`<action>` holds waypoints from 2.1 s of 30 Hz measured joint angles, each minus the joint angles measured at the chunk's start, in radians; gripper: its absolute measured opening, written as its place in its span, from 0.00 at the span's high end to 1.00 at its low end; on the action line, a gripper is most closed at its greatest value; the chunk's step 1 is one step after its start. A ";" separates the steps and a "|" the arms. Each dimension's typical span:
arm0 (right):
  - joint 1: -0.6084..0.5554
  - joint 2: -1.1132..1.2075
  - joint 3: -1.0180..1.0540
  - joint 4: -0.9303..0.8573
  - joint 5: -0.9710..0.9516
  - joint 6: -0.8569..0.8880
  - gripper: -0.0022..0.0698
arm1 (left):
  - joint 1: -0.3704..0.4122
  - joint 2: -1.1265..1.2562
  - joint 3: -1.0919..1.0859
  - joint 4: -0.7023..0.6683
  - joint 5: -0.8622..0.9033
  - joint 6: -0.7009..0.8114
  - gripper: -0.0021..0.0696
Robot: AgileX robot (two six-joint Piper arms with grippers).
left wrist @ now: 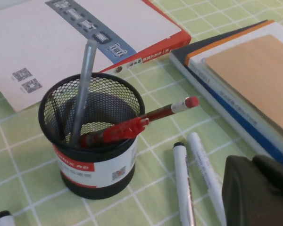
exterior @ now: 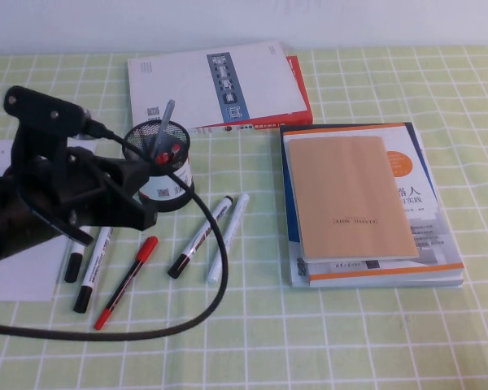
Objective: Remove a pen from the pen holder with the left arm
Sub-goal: Pick up the pen from the pen holder
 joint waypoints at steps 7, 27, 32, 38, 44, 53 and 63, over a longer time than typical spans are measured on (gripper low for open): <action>0.000 0.000 0.000 0.006 0.002 0.000 0.99 | -0.080 0.002 0.046 0.109 -0.095 -0.052 0.98; 0.000 0.000 0.000 0.007 0.002 0.000 0.99 | -0.179 -0.023 0.067 1.498 -0.266 -1.607 0.98; 0.000 0.000 0.000 0.007 0.002 0.000 0.99 | -0.180 -0.023 0.067 1.734 -0.375 -1.835 0.98; 0.000 0.000 0.000 0.007 0.002 0.000 0.99 | -0.180 -0.025 0.180 1.816 -0.666 -1.890 0.98; 0.000 0.000 0.000 0.007 0.002 0.000 0.99 | -0.182 -0.015 0.280 1.734 -0.826 -1.748 0.98; 0.000 0.000 0.000 0.008 0.002 0.000 0.99 | -0.182 0.040 0.286 1.522 -0.932 -1.432 0.66; 0.000 0.000 0.000 0.009 0.002 0.000 0.99 | -0.099 0.219 0.286 1.419 -1.079 -1.405 0.43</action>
